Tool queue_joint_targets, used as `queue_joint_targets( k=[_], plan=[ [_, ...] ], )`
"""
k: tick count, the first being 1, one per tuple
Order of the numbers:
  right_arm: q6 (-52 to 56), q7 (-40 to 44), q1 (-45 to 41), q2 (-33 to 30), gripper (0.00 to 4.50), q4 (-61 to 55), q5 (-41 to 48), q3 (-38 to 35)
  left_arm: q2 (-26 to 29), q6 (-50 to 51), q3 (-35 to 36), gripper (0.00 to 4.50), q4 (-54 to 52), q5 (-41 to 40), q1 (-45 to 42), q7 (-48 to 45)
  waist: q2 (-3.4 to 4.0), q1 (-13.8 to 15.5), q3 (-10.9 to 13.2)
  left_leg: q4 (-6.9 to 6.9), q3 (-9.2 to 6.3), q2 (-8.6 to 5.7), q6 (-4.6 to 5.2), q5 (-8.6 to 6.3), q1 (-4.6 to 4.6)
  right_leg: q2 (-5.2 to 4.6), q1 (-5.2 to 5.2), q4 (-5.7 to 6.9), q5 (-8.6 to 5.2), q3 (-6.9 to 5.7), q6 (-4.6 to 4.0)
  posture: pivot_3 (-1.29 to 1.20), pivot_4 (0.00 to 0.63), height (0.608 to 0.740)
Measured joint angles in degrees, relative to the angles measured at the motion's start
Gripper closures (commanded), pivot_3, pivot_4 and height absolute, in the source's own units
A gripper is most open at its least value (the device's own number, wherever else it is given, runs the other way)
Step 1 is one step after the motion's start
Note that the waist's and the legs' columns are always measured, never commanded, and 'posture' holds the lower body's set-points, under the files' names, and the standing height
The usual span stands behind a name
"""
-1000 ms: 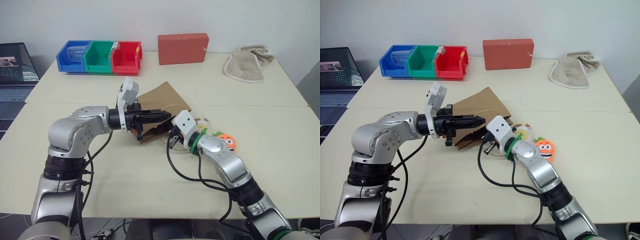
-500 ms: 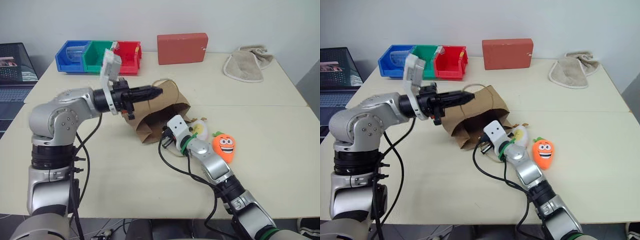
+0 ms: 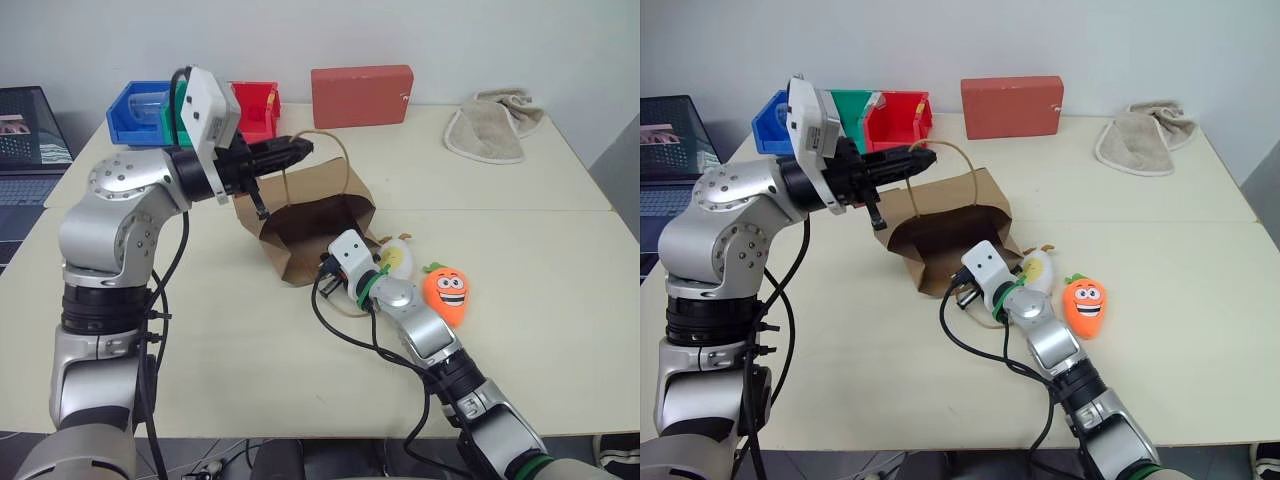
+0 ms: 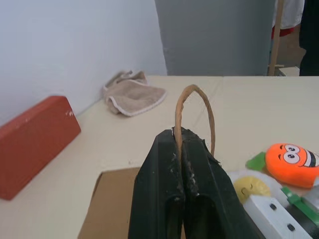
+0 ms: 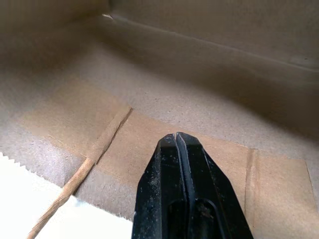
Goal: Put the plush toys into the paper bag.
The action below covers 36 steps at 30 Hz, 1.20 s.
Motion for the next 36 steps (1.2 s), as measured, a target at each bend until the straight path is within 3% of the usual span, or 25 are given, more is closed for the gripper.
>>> queue_joint_targets(
  k=[14,24,28,33,36],
  plan=[
    [3.2,3.8,-1.6,-2.2,4.47,-4.2,0.5,-2.8,0.6,3.5,0.0,4.50,-7.8,-2.1,8.5,0.3,0.00,0.0,0.0,0.00,-0.01,0.00,0.10,-0.05,-0.03,0.00,-0.02,0.01,0.00,-0.01,0.00,0.00,0.150,0.740],
    [22.2,19.5,-0.8,-19.7,4.47,-33.7,13.9,-8.8,-1.3,3.2,-1.9,4.50,-8.1,-2.2,8.6,0.3,0.00,0.6,0.0,0.00,-0.02,-0.02,0.15,-0.08,-0.09,-0.02,-0.04,-0.04,0.00,-0.02,0.00,0.00,0.150,0.740],
    [26.3,25.2,2.1,-30.3,3.58,-41.7,19.1,-13.2,-1.6,3.2,-2.4,4.50,-7.7,-2.2,8.5,0.2,-0.01,0.6,0.0,-0.02,-0.01,-0.04,0.16,-0.09,-0.09,-0.02,-0.04,-0.09,0.00,0.00,0.00,0.00,0.150,0.740],
    [23.6,30.3,5.8,-43.2,1.80,-45.1,18.9,-14.8,-1.5,3.4,-2.6,4.50,-7.3,-2.4,8.5,0.1,-0.04,0.4,0.0,0.00,0.07,-0.05,0.17,-0.10,-0.09,-0.03,-0.04,-0.12,-0.01,0.07,0.00,0.00,0.150,0.740],
    [19.0,29.8,7.3,-45.0,1.80,-44.5,14.7,-11.3,-1.4,5.5,-2.5,4.50,-7.4,-3.9,8.5,0.0,-0.04,0.2,0.0,0.00,0.09,-0.01,0.17,-0.09,-0.06,0.00,-0.04,-0.11,-0.01,0.10,0.01,0.00,0.150,0.740]
  ],
)
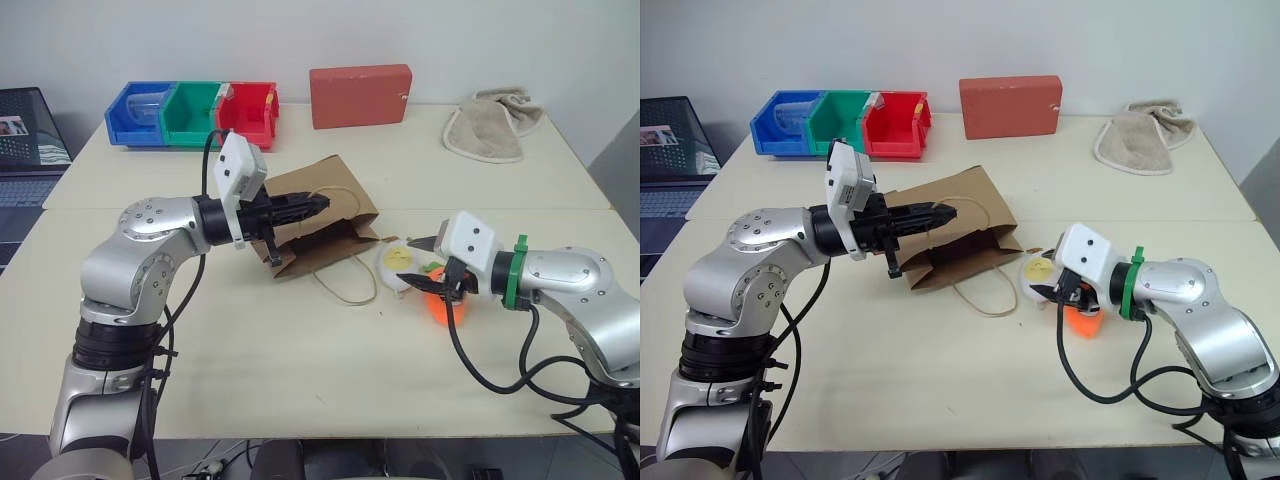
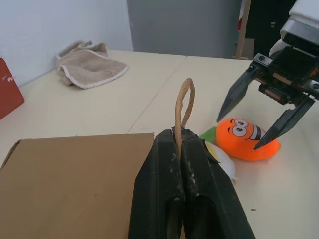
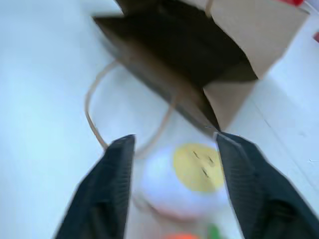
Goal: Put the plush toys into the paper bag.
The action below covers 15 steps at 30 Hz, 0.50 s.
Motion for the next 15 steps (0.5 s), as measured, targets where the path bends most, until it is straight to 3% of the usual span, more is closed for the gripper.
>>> queue_joint_targets(
  k=[5,10,13,15],
  plan=[
    [-8.8,-3.1,1.2,1.6,1.80,4.8,-9.2,9.6,0.8,1.8,0.6,4.50,0.0,-1.5,-0.1,0.0,-0.02,0.2,0.0,0.02,0.00,-0.05,-0.01,0.00,-0.03,-0.04,-0.01,-0.02,0.00,0.00,0.00,0.00,0.150,0.740],
    [-17.0,-5.9,0.8,1.7,1.80,12.2,-19.5,14.5,1.1,2.6,1.2,4.50,-0.1,-2.4,-0.1,0.3,-0.03,0.3,0.0,0.03,-0.01,-0.05,-0.03,0.01,-0.03,-0.05,0.00,-0.01,0.00,-0.02,0.00,0.00,0.150,0.740],
    [-20.1,-7.3,0.2,1.7,2.36,15.1,-23.2,14.3,1.2,2.6,1.2,4.50,-0.1,-2.5,-0.1,0.3,-0.03,0.3,0.0,0.03,-0.02,-0.05,-0.03,0.02,-0.02,-0.05,0.01,0.00,0.00,-0.02,0.00,0.00,0.150,0.740],
    [-21.4,-7.8,0.2,1.6,3.10,15.8,-24.5,14.0,1.4,2.7,1.2,4.50,-0.1,-2.8,-0.1,0.3,-0.03,0.3,0.0,0.03,-0.02,-0.04,-0.03,0.02,-0.02,-0.05,0.02,0.01,0.00,-0.03,0.00,0.00,0.150,0.740]
  ],
)
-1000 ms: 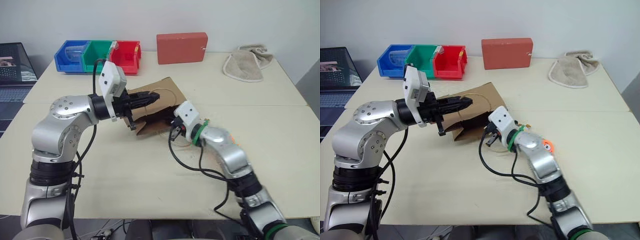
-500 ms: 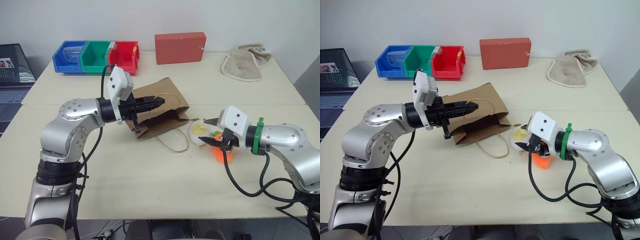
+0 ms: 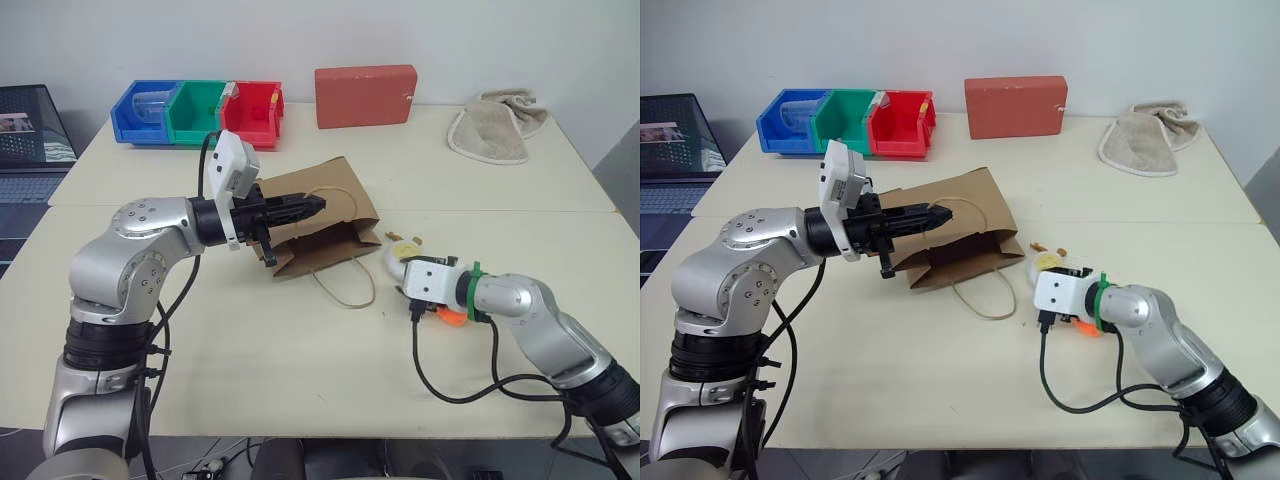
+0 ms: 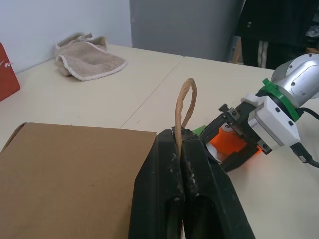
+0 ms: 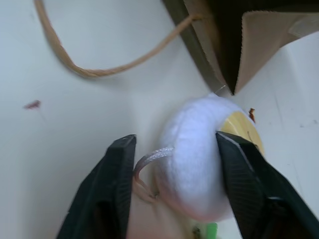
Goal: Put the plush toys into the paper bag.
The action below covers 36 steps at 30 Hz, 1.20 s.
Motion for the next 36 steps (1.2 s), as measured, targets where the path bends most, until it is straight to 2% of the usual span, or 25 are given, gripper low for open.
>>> queue_joint_targets(
  k=[4,10,15,17,19,25,28,36],
  plan=[
    [-2.8,0.1,0.0,-0.1,4.48,1.1,-1.4,-0.9,0.3,0.3,0.1,4.50,0.0,-0.4,-0.4,0.1,0.00,0.0,0.0,0.02,-0.01,-0.01,0.00,0.00,0.00,0.00,0.03,0.00,0.00,-0.01,0.00,0.00,0.150,0.740],
    [-3.2,4.0,0.2,-0.4,4.48,0.7,2.1,-5.5,0.2,1.4,0.1,4.50,0.1,-1.1,-1.4,0.3,0.00,0.0,0.0,0.00,-0.02,-0.01,0.00,0.00,0.00,-0.01,0.03,-0.01,0.00,-0.02,0.00,0.00,0.150,0.740],
    [7.7,17.2,-0.7,-4.8,4.48,-12.6,21.8,-15.2,-0.2,2.0,0.2,4.50,1.3,-1.8,-2.7,0.2,0.01,0.3,0.0,-0.03,-0.11,0.01,0.02,-0.01,0.01,0.00,0.12,-0.04,0.00,-0.10,0.00,0.00,0.150,0.740],
    [12.3,18.2,-3.4,-3.1,4.48,-17.6,27.8,-15.7,-1.0,2.5,0.2,4.50,1.7,-2.5,-3.6,0.1,0.01,0.1,0.0,-0.02,-0.10,0.02,0.02,-0.01,0.06,0.02,0.14,-0.02,0.00,-0.10,0.00,0.00,0.150,0.740],
    [15.4,16.0,-6.1,1.3,4.48,-18.5,29.5,-14.9,-1.1,2.9,0.2,4.50,1.9,-3.0,-4.4,-0.1,0.00,-0.2,0.0,0.03,-0.09,0.04,0.01,0.00,0.10,0.03,0.16,0.02,0.00,-0.07,-0.01,0.00,0.150,0.740],
    [16.1,7.4,-10.1,8.7,4.48,-11.4,22.0,-6.7,-1.0,4.9,0.5,4.50,2.0,-4.9,-4.6,-0.7,0.00,0.1,0.0,0.03,-0.09,0.01,0.00,0.02,0.07,0.02,0.12,0.01,0.01,-0.09,-0.01,0.00,0.150,0.740],
    [13.5,2.5,-13.8,13.4,4.48,-4.1,16.0,-2.5,-1.5,7.1,1.4,4.50,2.5,-7.3,-5.8,-0.1,0.00,-0.1,0.0,0.00,-0.08,0.02,-0.07,0.05,0.01,0.02,0.02,0.03,0.01,-0.08,-0.01,0.00,0.150,0.740],
    [8.8,-4.6,-16.1,20.7,4.48,6.4,8.0,-0.7,-1.5,8.8,3.0,4.50,2.5,-9.8,-6.0,0.5,-0.01,-0.1,0.0,0.00,-0.07,0.03,-0.21,0.13,-0.28,0.01,-0.35,0.08,0.01,-0.08,-0.03,0.00,0.150,0.740]
  ],
)
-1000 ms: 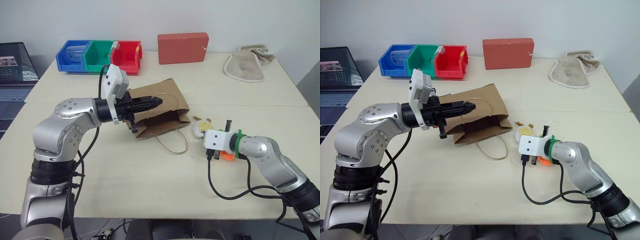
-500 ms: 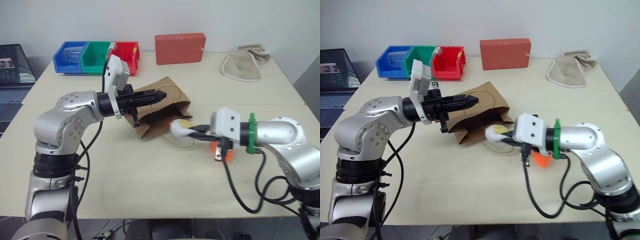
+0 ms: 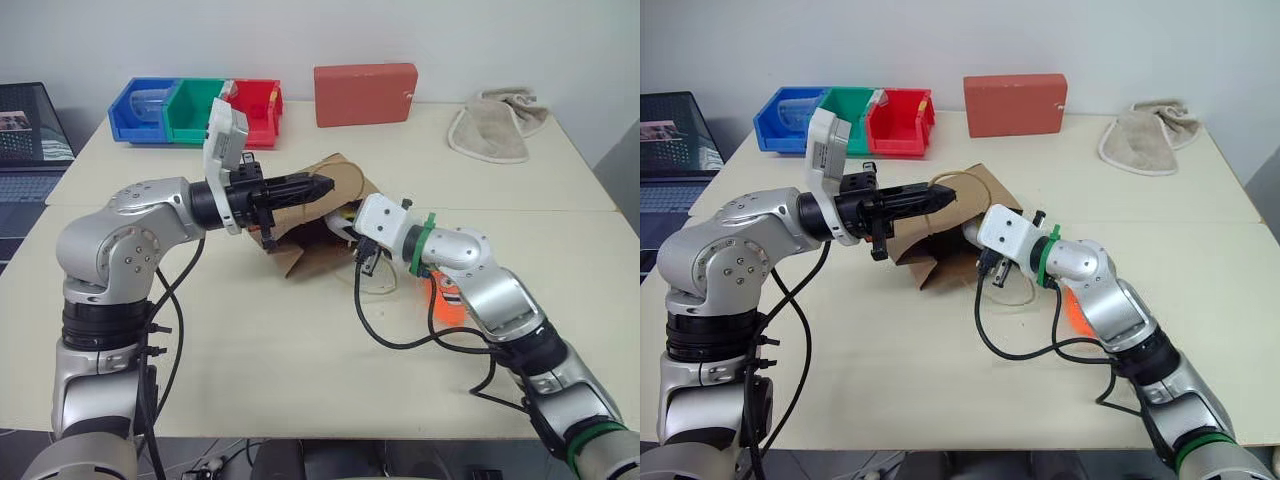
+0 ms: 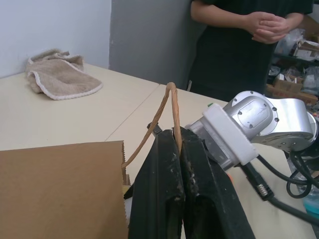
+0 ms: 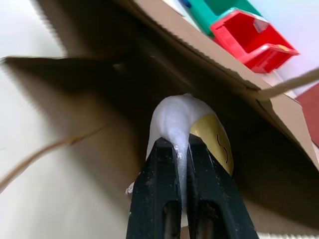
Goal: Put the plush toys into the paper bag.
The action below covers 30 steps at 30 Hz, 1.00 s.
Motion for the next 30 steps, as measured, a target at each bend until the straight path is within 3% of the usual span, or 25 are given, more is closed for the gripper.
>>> queue_joint_targets(
  k=[1,2,6,13,16,24,26,30],
  plan=[
    [-0.2,-0.9,0.0,0.8,4.48,0.7,-0.7,0.0,-0.1,0.0,0.1,4.50,0.0,-0.3,0.0,0.3,0.00,0.0,0.0,0.01,0.00,0.00,0.00,0.00,-0.06,0.00,-0.07,0.02,0.00,0.01,0.00,0.00,0.150,0.740],
    [-0.5,-2.2,0.0,2.0,3.98,1.9,-1.3,0.0,-0.2,0.0,0.3,4.50,0.1,-0.6,0.0,0.7,0.00,0.0,0.0,0.02,0.00,0.00,-0.01,0.01,-0.11,0.00,-0.15,0.05,0.00,0.01,0.00,0.00,0.150,0.740],
    [-1.8,-4.6,0.0,3.2,2.81,2.9,-3.0,-0.4,-0.3,0.1,0.5,4.50,0.5,-1.4,0.0,0.9,0.00,0.0,0.0,0.02,0.00,0.00,-0.01,0.01,-0.25,-0.01,-0.29,0.07,0.00,-0.01,-0.01,0.00,0.150,0.740],
    [0.6,-1.1,0.4,2.4,0.39,-1.5,-0.8,-1.8,-1.1,-0.2,0.5,4.50,1.3,-1.6,-0.3,1.5,0.00,0.0,0.0,0.04,-0.02,-0.01,-0.02,0.01,-0.30,-0.01,-0.30,0.07,0.00,-0.02,-0.01,0.00,0.150,0.740],
    [3.7,2.8,1.9,0.2,0.39,-7.7,2.7,-4.0,-1.8,-0.3,0.5,4.50,1.8,-1.6,-0.5,2.1,0.00,0.1,0.0,0.03,-0.07,-0.01,-0.02,0.01,-0.33,-0.01,-0.30,0.07,0.00,-0.07,-0.01,0.00,0.150,0.740],
    [8.8,17.7,10.3,-17.4,0.39,-23.2,15.7,-13.6,-2.4,-0.8,0.4,4.50,3.2,-0.8,-1.0,2.2,0.00,0.4,0.0,0.10,-0.10,-0.04,0.09,-0.04,-0.38,-0.02,-0.28,0.02,0.00,-0.09,-0.01,0.00,0.150,0.740],
    [8.2,21.2,16.7,-25.0,0.39,-25.3,17.0,-17.2,-2.6,-1.2,0.3,4.50,3.1,-0.8,-1.1,2.1,0.00,0.7,0.0,0.11,-0.10,-0.08,0.15,-0.08,-0.41,-0.04,-0.26,-0.02,0.00,-0.09,-0.01,0.00,0.150,0.740],
    [3.8,23.0,26.0,-33.6,0.39,-24.7,14.2,-19.8,-2.3,-1.4,0.4,4.50,3.1,-0.7,-1.1,2.0,0.00,0.9,0.0,0.20,-0.06,-0.07,0.20,-0.10,-0.42,-0.04,-0.27,-0.01,0.00,-0.04,-0.01,0.00,0.150,0.740]
  ],
)
